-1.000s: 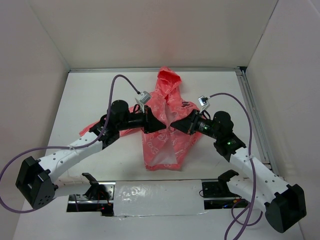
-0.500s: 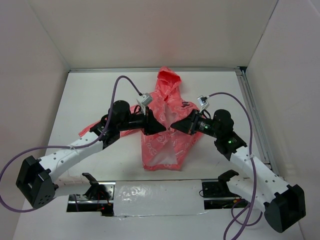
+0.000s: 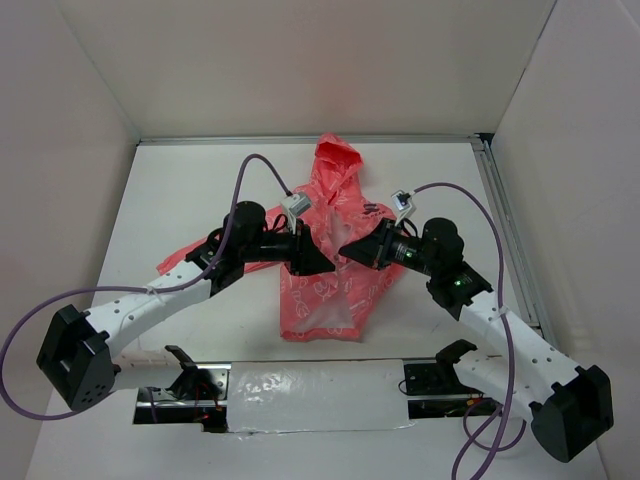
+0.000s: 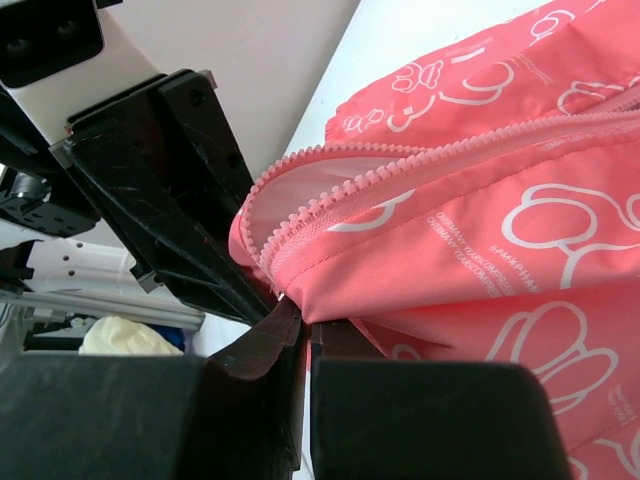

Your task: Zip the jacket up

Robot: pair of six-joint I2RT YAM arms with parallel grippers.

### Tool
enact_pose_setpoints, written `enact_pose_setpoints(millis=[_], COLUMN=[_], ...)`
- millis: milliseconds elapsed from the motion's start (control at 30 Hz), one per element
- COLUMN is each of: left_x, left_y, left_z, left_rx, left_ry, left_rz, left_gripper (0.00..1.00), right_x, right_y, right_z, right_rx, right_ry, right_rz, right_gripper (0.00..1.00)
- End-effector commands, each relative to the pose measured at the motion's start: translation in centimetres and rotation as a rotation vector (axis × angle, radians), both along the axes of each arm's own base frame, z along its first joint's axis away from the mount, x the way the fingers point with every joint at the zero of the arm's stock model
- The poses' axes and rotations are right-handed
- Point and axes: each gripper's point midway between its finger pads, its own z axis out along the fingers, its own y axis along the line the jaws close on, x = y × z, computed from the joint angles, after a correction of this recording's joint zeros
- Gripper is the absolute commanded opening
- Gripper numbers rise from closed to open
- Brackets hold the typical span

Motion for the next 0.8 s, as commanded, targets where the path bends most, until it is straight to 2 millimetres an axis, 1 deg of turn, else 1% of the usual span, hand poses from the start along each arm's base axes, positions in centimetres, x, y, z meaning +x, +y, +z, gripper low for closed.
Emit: enact_pose_setpoints(millis=[0, 33, 100, 133, 167, 200, 267, 300, 367, 400, 467, 500, 533, 567, 700, 733, 767], left_x=[-0.2, -0.1, -0.1, 0.6, 0.6, 0.5, 0.3, 0.4, 0.7, 0.8, 0.8, 0.9, 0.9, 0.9, 0.5, 0.2, 0.4], left_y=[-0.5, -0.4, -0.1, 0.1, 0.3, 0.4, 0.3, 0.3, 0.2, 0.2, 0.2, 0.3, 0.3, 0.3, 0.1, 0.0, 0.0], left_z=[2.3, 2.4, 2.7, 2.6, 2.8, 2.5, 2.9, 2.7, 2.7, 2.6, 2.4, 2.3, 2.2, 2.2, 1.9, 1.2, 0.9], left_rx=[-0.062, -0.064, -0.068, -0.061, -0.068, -0.073, -0.091, -0.089, -0.088, -0.090, -0.092, -0.090, -0.090, -0.091, -0.100, -0.088, -0.071], left_ry=[-0.041, -0.043, -0.051, -0.044, -0.049, -0.037, -0.048, -0.031, -0.017, -0.019, -0.017, -0.017, -0.014, -0.013, -0.053, -0.047, -0.072], left_rz=[-0.036, -0.031, -0.020, 0.028, 0.036, 0.036, 0.020, 0.027, 0.041, 0.046, 0.055, 0.056, 0.060, 0.060, 0.028, 0.028, 0.045], left_gripper=[0.33, 0.36, 0.38, 0.43, 0.44, 0.49, 0.49, 0.48, 0.41, 0.30, 0.20, 0.12, 0.09, 0.00, 0.00, 0.00, 0.00], right_x=[0.4, 0.3, 0.3, 0.2, 0.3, 0.2, 0.1, 0.1, 0.0, -0.1, 0.0, -0.1, -0.2, -0.3, -0.2, -0.2, -0.1], right_y=[0.3, 0.2, 0.1, 0.1, 0.0, 0.0, 0.1, 0.1, 0.2, 0.2, 0.1, 0.0, 0.1, 0.2, 0.3, 0.3, 0.3], right_z=[2.8, 2.7, 2.5, 2.6, 2.6, 2.4, 2.5, 2.3, 2.4, 2.4, 2.4, 2.5, 2.6, 2.6, 3.1, 3.7, 4.0], right_rx=[0.015, 0.013, 0.005, 0.005, 0.005, 0.003, 0.007, 0.005, 0.006, 0.007, 0.005, 0.005, 0.007, 0.007, 0.012, 0.022, 0.026], right_ry=[-0.087, -0.084, -0.084, -0.089, -0.092, -0.092, -0.092, -0.092, -0.091, -0.089, -0.095, -0.101, -0.108, -0.108, -0.112, -0.123, -0.123], right_rz=[-0.005, -0.008, -0.011, -0.012, -0.016, -0.015, -0.008, -0.007, -0.003, -0.003, -0.010, -0.009, -0.004, -0.001, -0.001, -0.003, -0.008], right_gripper=[0.00, 0.00, 0.00, 0.00, 0.00, 0.00, 0.00, 0.00, 0.00, 0.00, 0.00, 0.00, 0.00, 0.00, 0.00, 0.00, 0.00])
